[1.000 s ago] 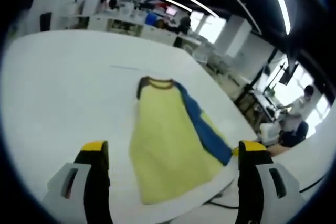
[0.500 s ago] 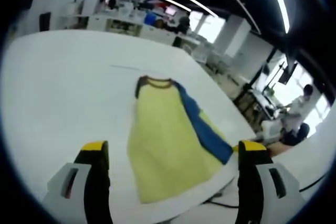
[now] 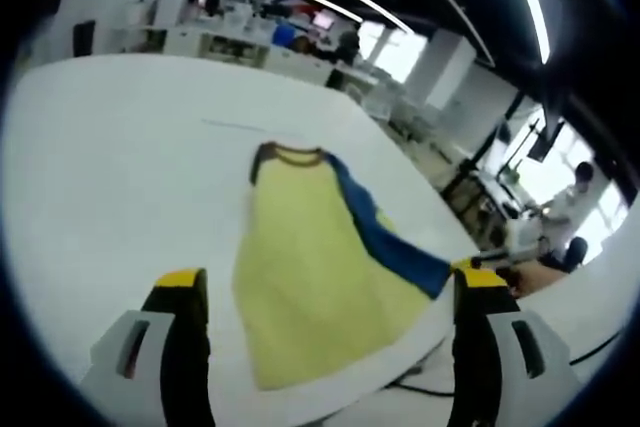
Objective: Fold the garment on the visible template until the final outline fits inside the template.
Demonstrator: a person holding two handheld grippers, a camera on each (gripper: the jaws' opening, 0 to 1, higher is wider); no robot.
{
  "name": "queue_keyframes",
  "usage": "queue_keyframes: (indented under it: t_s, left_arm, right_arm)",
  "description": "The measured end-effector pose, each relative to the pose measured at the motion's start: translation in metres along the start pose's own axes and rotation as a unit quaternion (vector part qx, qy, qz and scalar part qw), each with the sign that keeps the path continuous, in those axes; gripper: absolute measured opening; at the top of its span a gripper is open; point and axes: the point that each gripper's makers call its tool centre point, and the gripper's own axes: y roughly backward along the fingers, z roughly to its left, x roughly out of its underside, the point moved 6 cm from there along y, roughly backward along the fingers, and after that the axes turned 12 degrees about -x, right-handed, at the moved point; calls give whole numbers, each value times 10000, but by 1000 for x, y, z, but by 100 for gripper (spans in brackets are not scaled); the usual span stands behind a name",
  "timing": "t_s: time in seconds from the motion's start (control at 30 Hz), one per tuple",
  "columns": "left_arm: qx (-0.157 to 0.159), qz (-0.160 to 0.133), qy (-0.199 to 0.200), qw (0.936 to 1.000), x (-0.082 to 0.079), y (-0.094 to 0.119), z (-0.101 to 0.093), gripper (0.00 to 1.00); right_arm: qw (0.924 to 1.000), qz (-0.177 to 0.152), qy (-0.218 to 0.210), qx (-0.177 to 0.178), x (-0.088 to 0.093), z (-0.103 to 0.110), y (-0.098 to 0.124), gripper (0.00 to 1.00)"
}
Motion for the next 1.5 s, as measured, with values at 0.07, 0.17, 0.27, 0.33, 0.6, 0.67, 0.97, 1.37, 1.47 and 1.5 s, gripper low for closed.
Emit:
queue_keyframes:
  t_s: [0.07,0.17,0.27,0.33,0.6,0.67,0.97,1.37,1.47,1.5]
  left_arm:
    - [8,0,9,10000,0,-1,-1,98]
    - [20,8,24,10000,2,-1,-2,98]
    - [19,14,43,10000,3,-1,-3,98]
    - [15,14,53,10000,3,-1,-3,98]
    - [1,27,80,10000,4,-2,-5,98]
    - [-4,37,83,10000,5,-3,-5,97]
    - [-12,30,84,10000,3,-4,-6,97]
    - [-68,40,122,9999,4,-4,-5,97]
    - [-74,42,125,9999,4,-4,-4,97]
    - [-80,44,129,9999,4,-4,-4,97]
  right_arm:
    - [10000,-12,11,45,-1,-3,3,2]
    - [9999,-32,60,130,-4,-8,9,2]
    - [9998,-69,75,192,-6,-12,13,2]
    - [9996,-99,67,246,-7,-16,17,2]
    - [9987,-149,-48,476,-5,-35,29,2]
    - [9984,-173,-71,539,-5,-41,33,2]
    - [9963,-271,-127,800,-11,-63,47,2]
    - [9936,-311,-166,1072,-17,-90,59,2]
    - [9931,-327,-177,1115,-19,-94,62,2]
    - [9927,-335,-178,1144,-20,-98,64,2]
